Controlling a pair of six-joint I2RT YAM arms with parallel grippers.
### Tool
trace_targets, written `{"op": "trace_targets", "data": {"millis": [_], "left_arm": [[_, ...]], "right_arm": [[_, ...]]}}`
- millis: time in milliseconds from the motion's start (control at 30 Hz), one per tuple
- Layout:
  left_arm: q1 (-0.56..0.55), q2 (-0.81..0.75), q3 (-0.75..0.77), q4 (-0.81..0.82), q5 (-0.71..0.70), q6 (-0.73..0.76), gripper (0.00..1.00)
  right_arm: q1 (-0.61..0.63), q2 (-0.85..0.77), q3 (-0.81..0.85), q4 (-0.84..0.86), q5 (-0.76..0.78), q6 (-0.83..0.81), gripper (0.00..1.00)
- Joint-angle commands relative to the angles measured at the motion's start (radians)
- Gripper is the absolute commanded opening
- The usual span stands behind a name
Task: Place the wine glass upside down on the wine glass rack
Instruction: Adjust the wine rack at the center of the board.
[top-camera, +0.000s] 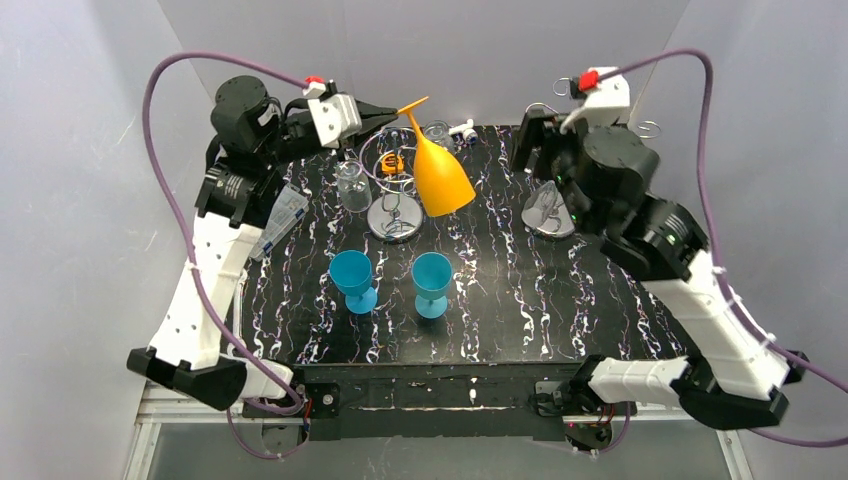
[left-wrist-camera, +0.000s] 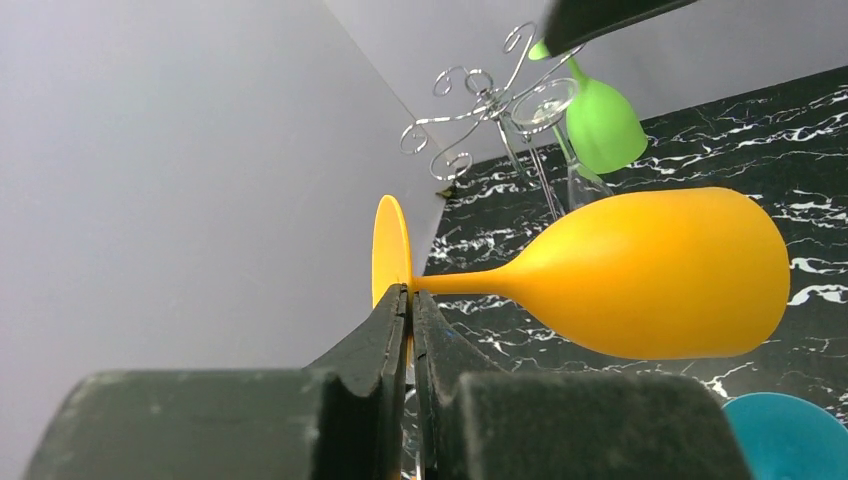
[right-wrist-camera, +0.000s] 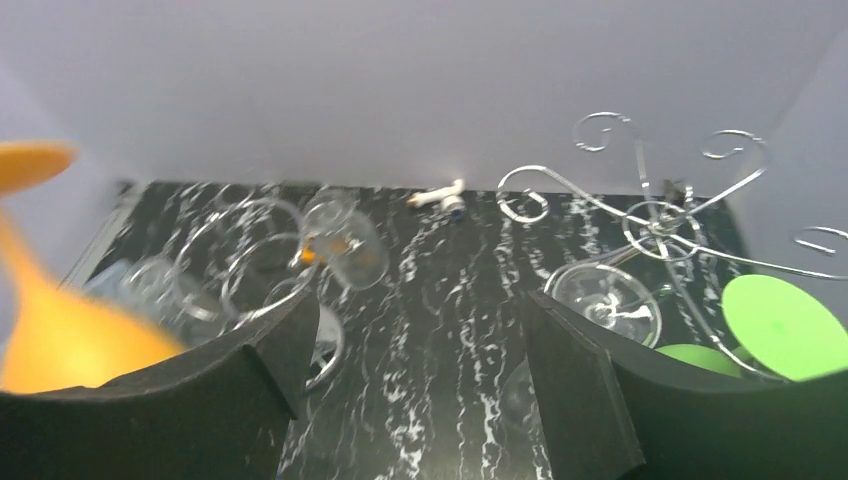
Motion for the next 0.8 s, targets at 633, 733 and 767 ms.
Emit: {"op": "trace_targets", "data": {"millis": [633, 733, 767], "left_arm": [[-0.004, -0.143, -0.077, 0.002, 0.059, 0.111, 0.0], [-0.003, -0.143, -0.076, 0.002, 0.059, 0.111, 0.0], [-0.003, -0.143, -0.075, 0.002, 0.059, 0.111, 0.0]], "right_arm": [[-0.668, 0.392, 0.299, -0.104, -0.171, 0.057, 0.61], [-0.699, 0.422, 0.313, -0.121, -0.224, 0.045, 0.57], [-0.706, 0.426, 0.308, -0.116, -0.235, 0.04, 0.56]]}}
